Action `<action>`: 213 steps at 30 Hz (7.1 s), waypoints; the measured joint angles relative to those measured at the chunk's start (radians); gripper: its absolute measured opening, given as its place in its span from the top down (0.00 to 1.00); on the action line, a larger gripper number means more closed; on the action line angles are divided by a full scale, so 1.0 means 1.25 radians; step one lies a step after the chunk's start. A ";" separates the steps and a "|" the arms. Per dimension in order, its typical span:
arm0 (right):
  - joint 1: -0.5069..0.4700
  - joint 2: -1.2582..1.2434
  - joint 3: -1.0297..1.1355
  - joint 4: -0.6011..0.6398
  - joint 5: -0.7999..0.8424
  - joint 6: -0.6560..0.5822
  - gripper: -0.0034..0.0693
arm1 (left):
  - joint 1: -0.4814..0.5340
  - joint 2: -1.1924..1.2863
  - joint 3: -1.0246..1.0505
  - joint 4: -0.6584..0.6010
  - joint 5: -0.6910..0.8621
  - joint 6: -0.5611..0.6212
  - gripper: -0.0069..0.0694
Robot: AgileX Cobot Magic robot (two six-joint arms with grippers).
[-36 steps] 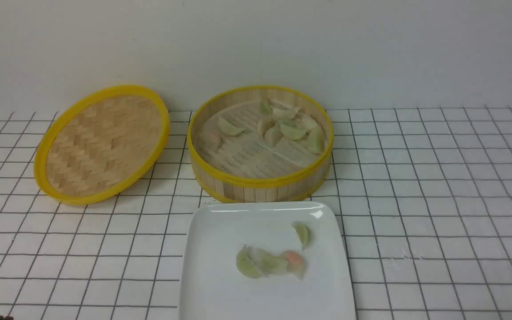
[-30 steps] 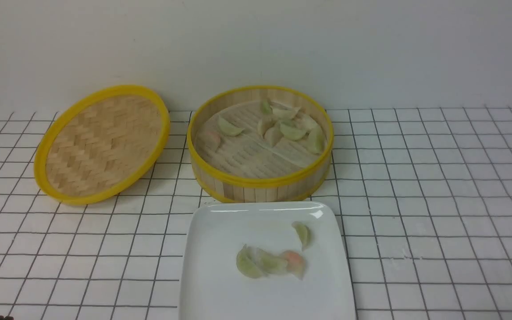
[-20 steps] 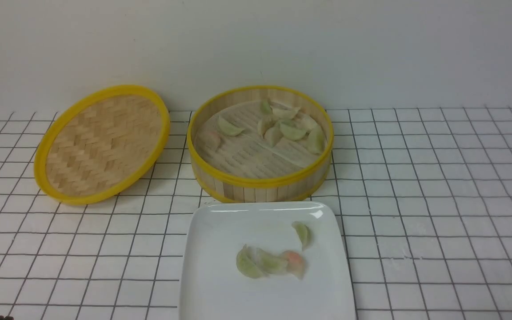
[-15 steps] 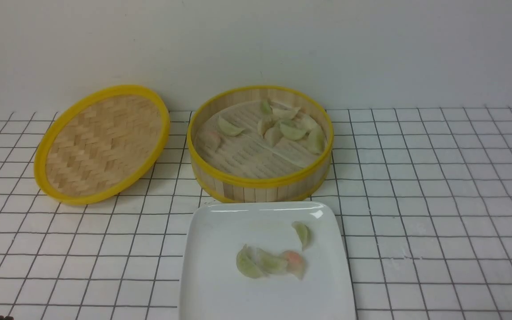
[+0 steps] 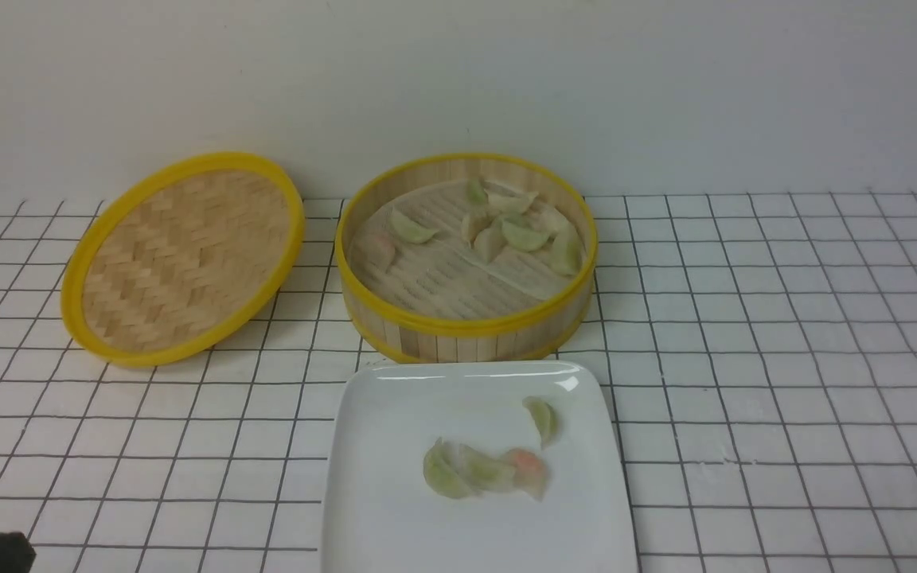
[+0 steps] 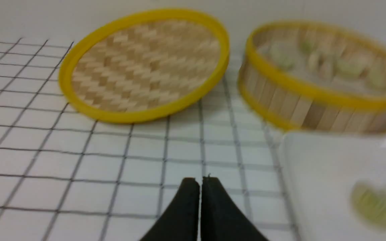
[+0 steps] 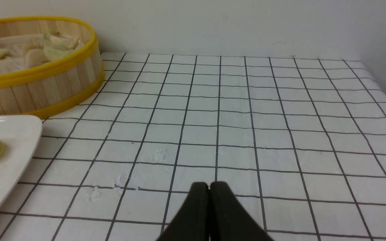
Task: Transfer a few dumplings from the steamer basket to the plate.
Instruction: Use the left arm to grab a dumpling from the steamer, then use the left arm to put the dumpling into the plate, then use the right arm to grab a dumpling from inside the steamer
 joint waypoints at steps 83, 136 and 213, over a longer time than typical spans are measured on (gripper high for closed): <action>0.049 0.692 -0.837 0.396 0.542 -0.126 0.97 | -0.234 1.996 -1.811 0.289 0.430 0.066 0.31; 0.050 0.694 -0.838 0.456 0.583 -0.160 0.97 | -0.385 1.504 -1.193 0.086 0.824 0.128 0.58; 0.340 2.035 -2.043 0.136 0.680 -0.075 0.36 | -0.246 0.921 -1.008 0.303 0.837 0.023 0.92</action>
